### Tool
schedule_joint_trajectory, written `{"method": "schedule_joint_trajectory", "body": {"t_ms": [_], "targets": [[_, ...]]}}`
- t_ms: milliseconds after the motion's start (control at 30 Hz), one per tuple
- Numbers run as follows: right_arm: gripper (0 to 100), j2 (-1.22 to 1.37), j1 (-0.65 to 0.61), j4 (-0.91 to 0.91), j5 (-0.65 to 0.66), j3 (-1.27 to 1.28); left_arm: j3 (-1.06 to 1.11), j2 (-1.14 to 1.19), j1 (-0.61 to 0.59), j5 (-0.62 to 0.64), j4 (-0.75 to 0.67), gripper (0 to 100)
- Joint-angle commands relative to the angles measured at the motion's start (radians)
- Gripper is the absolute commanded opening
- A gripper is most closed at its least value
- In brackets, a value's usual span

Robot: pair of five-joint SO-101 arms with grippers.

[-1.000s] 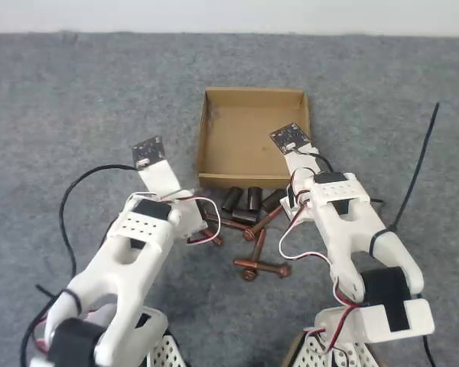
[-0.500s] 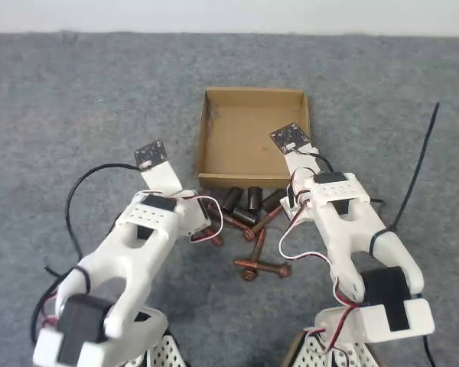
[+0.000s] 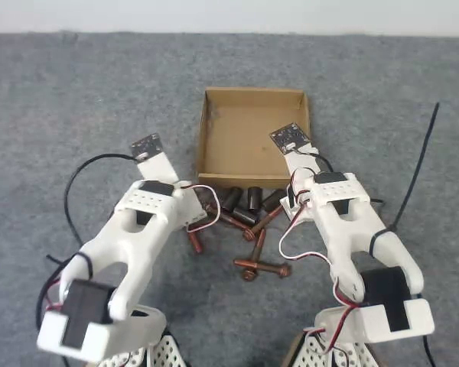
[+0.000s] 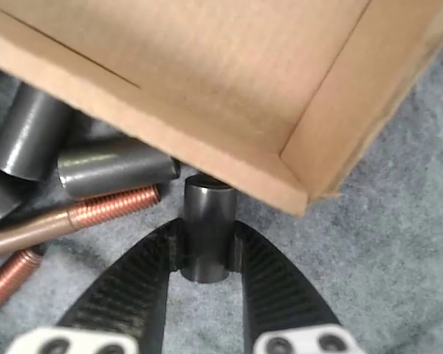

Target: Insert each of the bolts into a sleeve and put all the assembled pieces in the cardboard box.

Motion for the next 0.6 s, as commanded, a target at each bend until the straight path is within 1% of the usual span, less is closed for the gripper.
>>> {"method": "schedule_joint_trajectory", "body": {"t_ms": [0, 100, 200, 333, 400, 567], "targets": [[0.6, -0.008, 0.007, -0.001, -0.002, -0.048, 0.028, -0.176, -0.091, 0.003, -0.035, 1], [0.6, -0.008, 0.007, 0.001, -0.002, -0.048, 0.096, -0.259, -0.141, -0.031, -0.133, 1], [0.6, -0.008, 0.007, 0.001, -0.002, -0.048, 0.153, -0.304, -0.16, -0.044, -0.206, 1], [0.6, -0.008, 0.007, 0.001, -0.002, -0.046, 0.156, -0.295, -0.16, -0.046, -0.215, 1], [0.6, -0.008, 0.007, 0.001, -0.002, -0.046, 0.15, -0.284, -0.16, -0.068, -0.216, 1], [0.6, -0.008, 0.007, 0.001, -0.002, -0.046, 0.071, -0.235, -0.161, -0.207, -0.215, 1]]}}
